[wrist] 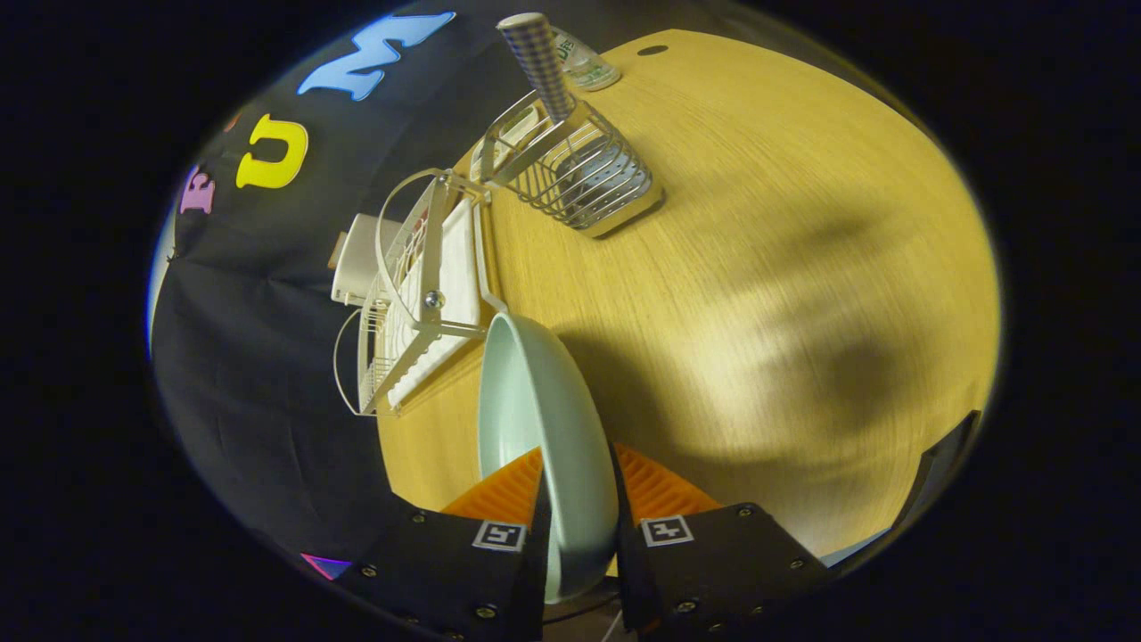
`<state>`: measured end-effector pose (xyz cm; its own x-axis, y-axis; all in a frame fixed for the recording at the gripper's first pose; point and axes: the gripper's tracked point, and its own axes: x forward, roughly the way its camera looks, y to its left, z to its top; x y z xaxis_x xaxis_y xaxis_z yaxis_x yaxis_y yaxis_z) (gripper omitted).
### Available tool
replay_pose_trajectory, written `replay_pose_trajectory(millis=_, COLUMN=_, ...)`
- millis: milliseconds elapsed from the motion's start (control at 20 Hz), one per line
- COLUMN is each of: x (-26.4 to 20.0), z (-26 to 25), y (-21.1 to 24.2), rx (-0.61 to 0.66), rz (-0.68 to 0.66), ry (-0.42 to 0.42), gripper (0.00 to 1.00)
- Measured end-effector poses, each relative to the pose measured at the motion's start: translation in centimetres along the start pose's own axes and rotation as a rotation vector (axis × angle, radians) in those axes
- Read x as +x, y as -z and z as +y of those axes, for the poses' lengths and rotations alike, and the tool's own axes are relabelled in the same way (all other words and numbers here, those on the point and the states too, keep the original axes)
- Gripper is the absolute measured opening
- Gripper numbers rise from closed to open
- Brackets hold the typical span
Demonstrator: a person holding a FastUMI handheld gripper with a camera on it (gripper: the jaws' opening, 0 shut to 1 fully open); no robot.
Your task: Take the plate from the dish rack, then take the spoon from the basket and place it into the plate.
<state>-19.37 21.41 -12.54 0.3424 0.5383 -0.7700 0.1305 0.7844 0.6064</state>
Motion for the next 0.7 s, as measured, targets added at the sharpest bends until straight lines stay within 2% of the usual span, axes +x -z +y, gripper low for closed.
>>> replay_pose_trajectory(millis=50, x=-0.1, z=-0.4, y=-0.1, rx=-0.003, rz=0.006, ry=0.007, gripper=0.33)
replay_pose_trajectory(millis=150, x=-0.1, z=-1.5, y=0.0, rx=-0.047, rz=-0.001, ry=0.044, gripper=0.42)
replay_pose_trajectory(millis=250, x=-0.7, z=-2.2, y=-0.6, rx=-0.093, rz=-0.035, ry=0.066, gripper=0.48)
replay_pose_trajectory(millis=300, x=-1.3, z=-2.3, y=-0.8, rx=-0.108, rz=-0.058, ry=0.069, gripper=0.59)
replay_pose_trajectory(millis=350, x=-1.9, z=-2.3, y=-1.4, rx=-0.119, rz=-0.089, ry=0.071, gripper=0.6)
replay_pose_trajectory(millis=450, x=-3.3, z=-2.3, y=-2.9, rx=-0.166, rz=-0.164, ry=0.082, gripper=0.6)
replay_pose_trajectory(millis=550, x=-5.6, z=-1.7, y=-5.1, rx=-0.255, rz=-0.283, ry=0.094, gripper=0.78)
replay_pose_trajectory(millis=600, x=-6.5, z=-1.6, y=-6.0, rx=-0.301, rz=-0.341, ry=0.109, gripper=0.82)
replay_pose_trajectory(millis=700, x=-8.8, z=-0.7, y=-8.5, rx=-0.39, rz=-0.476, ry=0.136, gripper=0.83)
